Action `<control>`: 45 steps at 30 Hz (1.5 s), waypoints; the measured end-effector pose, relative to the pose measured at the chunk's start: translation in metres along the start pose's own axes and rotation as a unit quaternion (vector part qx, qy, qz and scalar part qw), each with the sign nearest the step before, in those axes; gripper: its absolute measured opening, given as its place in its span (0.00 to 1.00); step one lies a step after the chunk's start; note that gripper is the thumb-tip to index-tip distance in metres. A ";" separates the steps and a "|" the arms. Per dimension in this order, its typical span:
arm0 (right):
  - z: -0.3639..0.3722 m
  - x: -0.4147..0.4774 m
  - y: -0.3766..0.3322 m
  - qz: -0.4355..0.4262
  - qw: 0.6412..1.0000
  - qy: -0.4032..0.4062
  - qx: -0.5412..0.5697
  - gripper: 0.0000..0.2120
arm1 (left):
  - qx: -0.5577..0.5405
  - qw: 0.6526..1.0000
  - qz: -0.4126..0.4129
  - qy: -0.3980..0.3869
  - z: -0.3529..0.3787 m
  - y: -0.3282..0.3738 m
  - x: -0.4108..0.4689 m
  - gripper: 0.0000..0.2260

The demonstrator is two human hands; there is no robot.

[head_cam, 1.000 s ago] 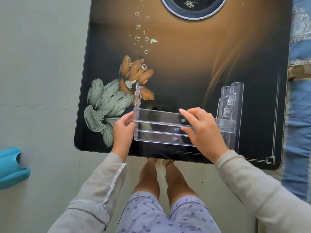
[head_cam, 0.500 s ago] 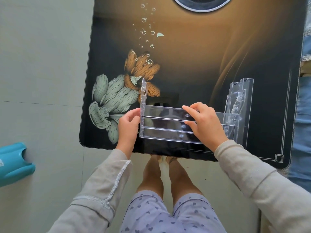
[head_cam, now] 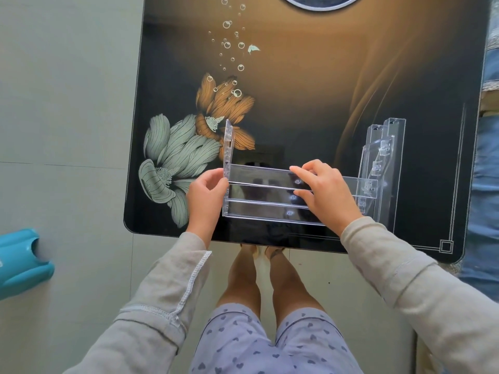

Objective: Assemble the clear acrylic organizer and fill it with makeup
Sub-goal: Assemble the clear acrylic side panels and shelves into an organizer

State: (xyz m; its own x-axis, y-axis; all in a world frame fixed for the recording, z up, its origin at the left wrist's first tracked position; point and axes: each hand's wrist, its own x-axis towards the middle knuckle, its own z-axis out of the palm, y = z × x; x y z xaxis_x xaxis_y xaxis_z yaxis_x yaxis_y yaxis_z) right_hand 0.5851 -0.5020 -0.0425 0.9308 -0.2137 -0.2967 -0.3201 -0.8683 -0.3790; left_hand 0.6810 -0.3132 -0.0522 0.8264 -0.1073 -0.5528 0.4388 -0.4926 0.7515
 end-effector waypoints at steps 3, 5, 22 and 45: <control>0.001 0.001 0.001 0.005 1.000 0.002 -0.003 0.22 | 0.088 0.995 0.038 0.031 0.005 0.004 0.002 0.10; 0.001 0.001 0.001 0.006 1.000 0.005 -0.003 0.22 | 0.122 0.990 0.045 0.048 0.009 0.007 0.003 0.09; -0.009 -0.066 0.035 0.379 0.857 0.228 0.265 0.19 | 0.182 0.978 0.051 0.087 0.019 0.005 0.011 0.06; -0.013 -0.045 0.061 0.405 0.846 0.226 0.263 0.12 | 0.179 0.978 0.062 0.086 0.019 0.003 0.010 0.06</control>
State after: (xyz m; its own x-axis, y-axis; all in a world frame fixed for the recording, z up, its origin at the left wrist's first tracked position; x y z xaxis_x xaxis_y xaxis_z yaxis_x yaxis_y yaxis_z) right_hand 0.5261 -0.5509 -0.0408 0.3024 -0.8957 -0.3259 -0.8092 -0.0606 -0.5844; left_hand 0.6838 -0.3322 -0.0623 0.9265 -0.0536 -0.3725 0.2046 -0.7591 0.6180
